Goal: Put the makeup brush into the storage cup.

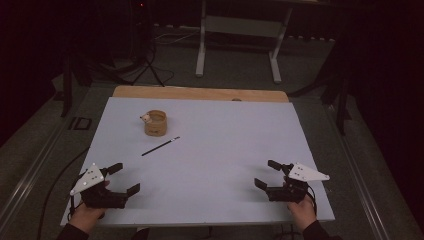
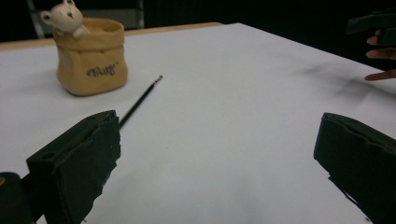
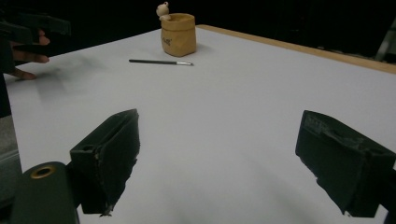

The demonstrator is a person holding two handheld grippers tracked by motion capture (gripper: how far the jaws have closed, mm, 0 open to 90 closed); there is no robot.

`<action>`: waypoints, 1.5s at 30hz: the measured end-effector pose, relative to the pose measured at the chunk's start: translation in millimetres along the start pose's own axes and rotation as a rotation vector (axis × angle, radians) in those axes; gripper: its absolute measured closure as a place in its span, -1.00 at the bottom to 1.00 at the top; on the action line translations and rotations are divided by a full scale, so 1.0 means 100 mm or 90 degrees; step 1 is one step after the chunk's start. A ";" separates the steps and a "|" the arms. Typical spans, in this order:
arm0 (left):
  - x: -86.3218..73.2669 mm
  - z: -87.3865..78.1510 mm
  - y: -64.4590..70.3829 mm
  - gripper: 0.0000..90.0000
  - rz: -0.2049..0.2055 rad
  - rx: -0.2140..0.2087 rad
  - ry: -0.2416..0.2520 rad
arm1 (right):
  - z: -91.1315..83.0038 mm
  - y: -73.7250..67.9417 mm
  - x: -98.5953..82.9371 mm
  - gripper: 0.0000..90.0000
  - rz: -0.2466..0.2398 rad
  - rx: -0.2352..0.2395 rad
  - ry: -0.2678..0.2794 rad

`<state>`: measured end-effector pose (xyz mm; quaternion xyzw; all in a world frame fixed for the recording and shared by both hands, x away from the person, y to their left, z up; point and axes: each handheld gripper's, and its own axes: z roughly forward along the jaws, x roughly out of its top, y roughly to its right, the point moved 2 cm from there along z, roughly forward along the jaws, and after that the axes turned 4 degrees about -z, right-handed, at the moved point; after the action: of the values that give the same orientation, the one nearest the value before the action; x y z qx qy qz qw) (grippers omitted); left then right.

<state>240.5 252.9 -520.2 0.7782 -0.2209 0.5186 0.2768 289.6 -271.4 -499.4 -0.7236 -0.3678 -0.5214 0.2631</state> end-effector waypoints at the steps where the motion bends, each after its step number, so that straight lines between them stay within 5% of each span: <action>1: 0.00 0.00 0.00 -0.98 0.001 0.003 0.002 | -0.01 0.00 0.01 -0.70 0.000 0.002 0.003; 18: 0.02 -0.02 0.01 -0.95 0.002 0.007 -0.001 | -0.01 -0.01 0.03 -0.69 -0.004 -0.001 0.007; 21: 0.06 -0.01 0.04 -0.94 0.022 0.023 -0.015 | -0.01 -0.01 0.04 -0.69 0.000 0.000 0.010; 31: 0.20 -0.03 0.10 -1.00 -0.027 -0.002 -0.041 | -0.03 -0.02 0.07 -0.69 -0.005 -0.004 0.018; 45: 0.47 0.08 0.08 -0.99 -0.022 -0.009 -0.139 | -0.06 -0.03 0.10 -0.68 -0.012 -0.010 0.028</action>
<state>258.3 239.0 -477.2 0.8321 -0.2397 0.4240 0.2655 285.7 -272.0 -487.7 -0.7108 -0.3646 -0.5424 0.2602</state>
